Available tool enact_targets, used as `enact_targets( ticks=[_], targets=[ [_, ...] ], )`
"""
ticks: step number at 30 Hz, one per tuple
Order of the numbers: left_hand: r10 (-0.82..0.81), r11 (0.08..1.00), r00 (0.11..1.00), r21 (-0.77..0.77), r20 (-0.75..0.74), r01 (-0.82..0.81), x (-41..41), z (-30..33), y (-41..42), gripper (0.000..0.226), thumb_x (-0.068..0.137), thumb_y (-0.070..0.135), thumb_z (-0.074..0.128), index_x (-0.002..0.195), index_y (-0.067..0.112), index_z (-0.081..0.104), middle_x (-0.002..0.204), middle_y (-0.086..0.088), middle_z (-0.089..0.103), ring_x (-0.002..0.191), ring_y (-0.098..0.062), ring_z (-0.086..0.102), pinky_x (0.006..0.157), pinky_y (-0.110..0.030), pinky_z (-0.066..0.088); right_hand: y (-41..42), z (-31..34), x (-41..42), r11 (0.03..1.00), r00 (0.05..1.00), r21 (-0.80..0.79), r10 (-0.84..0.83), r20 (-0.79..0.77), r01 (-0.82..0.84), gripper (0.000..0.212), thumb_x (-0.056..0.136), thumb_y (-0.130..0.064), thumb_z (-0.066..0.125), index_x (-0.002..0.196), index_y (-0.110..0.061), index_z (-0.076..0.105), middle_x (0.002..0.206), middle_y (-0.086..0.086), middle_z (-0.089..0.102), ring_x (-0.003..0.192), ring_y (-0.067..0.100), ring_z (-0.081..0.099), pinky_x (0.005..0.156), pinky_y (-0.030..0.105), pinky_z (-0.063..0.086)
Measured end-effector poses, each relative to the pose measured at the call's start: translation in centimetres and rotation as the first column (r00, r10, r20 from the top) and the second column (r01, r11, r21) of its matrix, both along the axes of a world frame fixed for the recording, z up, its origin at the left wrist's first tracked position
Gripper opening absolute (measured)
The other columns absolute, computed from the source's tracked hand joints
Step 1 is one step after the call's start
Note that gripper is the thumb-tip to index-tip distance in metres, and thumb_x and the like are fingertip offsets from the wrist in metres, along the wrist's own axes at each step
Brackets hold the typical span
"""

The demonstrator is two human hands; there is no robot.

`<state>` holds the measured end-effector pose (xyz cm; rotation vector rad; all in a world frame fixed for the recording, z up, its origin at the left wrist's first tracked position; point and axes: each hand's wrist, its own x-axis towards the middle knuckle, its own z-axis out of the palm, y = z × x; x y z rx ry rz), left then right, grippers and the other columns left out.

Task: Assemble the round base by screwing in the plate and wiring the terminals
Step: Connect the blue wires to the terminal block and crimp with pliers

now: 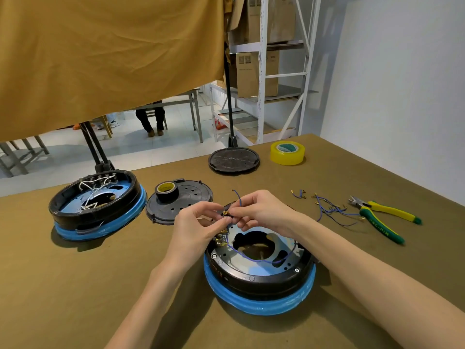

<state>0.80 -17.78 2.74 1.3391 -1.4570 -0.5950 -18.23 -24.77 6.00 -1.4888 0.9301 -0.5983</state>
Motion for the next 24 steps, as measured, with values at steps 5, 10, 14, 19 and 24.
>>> enact_targets(
  ticks=[5, 10, 14, 19, 24],
  targets=[
    [0.135, 0.987, 0.979, -0.105, 0.155, -0.119, 0.1, -0.9, -0.5, 0.029, 0.093, 0.034, 0.074, 0.122, 0.03, 0.069, 0.112, 0.02, 0.069, 0.111, 0.003, 0.061, 0.09, -0.01, 0.045, -0.7, -0.5, 0.1, 0.995, 0.994, 0.075, -0.051, -0.099, 0.059, 0.01, 0.097, -0.01, 0.069, 0.098, 0.0, 0.071, 0.081, 0.012, 0.07, 0.065, 0.013, 0.065, 0.064, 0.024, 0.058],
    [0.005, 0.983, 0.999, 0.185, 0.036, -0.011, 0.8, -1.9, -1.1, 0.033, 0.101, 0.029, 0.063, 0.135, 0.026, 0.063, 0.124, 0.015, 0.066, 0.116, 0.005, 0.06, 0.102, -0.027, 0.052, -1.1, -0.9, 0.8, 0.981, 0.961, 0.128, -0.109, -0.254, 0.145, 0.016, 0.1, -0.008, 0.06, 0.112, 0.004, 0.06, 0.085, 0.016, 0.07, 0.067, 0.021, 0.072, 0.06, 0.031, 0.062],
    [-0.019, 0.979, 1.0, 0.204, 0.003, 0.018, 0.8, -2.6, -1.3, 0.03, 0.104, 0.029, 0.059, 0.133, 0.026, 0.063, 0.119, 0.017, 0.067, 0.106, 0.013, 0.061, 0.086, -0.011, 0.049, -0.9, -1.0, 1.4, 0.973, 0.95, 0.141, -0.138, -0.281, 0.183, 0.021, 0.098, -0.005, 0.063, 0.11, 0.011, 0.059, 0.074, 0.018, 0.072, 0.059, 0.023, 0.074, 0.053, 0.029, 0.06],
    [0.034, 0.985, 0.996, 0.173, -0.083, -0.019, 0.1, -3.5, -1.2, 0.026, 0.105, 0.026, 0.057, 0.13, 0.024, 0.065, 0.117, 0.016, 0.067, 0.102, 0.014, 0.06, 0.08, -0.007, 0.045, -0.5, -1.7, 2.1, 0.968, 0.952, 0.167, -0.137, -0.273, 0.187, 0.025, 0.098, -0.001, 0.064, 0.113, 0.019, 0.059, 0.073, 0.022, 0.071, 0.058, 0.023, 0.073, 0.057, 0.03, 0.063],
    [0.055, 0.99, 0.982, 0.138, -0.18, -0.031, -0.3, -4.0, -0.8, 0.025, 0.106, 0.023, 0.054, 0.127, 0.023, 0.066, 0.113, 0.012, 0.07, 0.1, 0.01, 0.063, 0.078, -0.007, 0.047, -0.5, -1.6, 2.2, 0.959, 0.951, 0.185, -0.159, -0.265, 0.212, 0.023, 0.097, -0.003, 0.067, 0.11, 0.016, 0.064, 0.082, 0.024, 0.073, 0.063, 0.024, 0.074, 0.061, 0.031, 0.064]
  ],
)
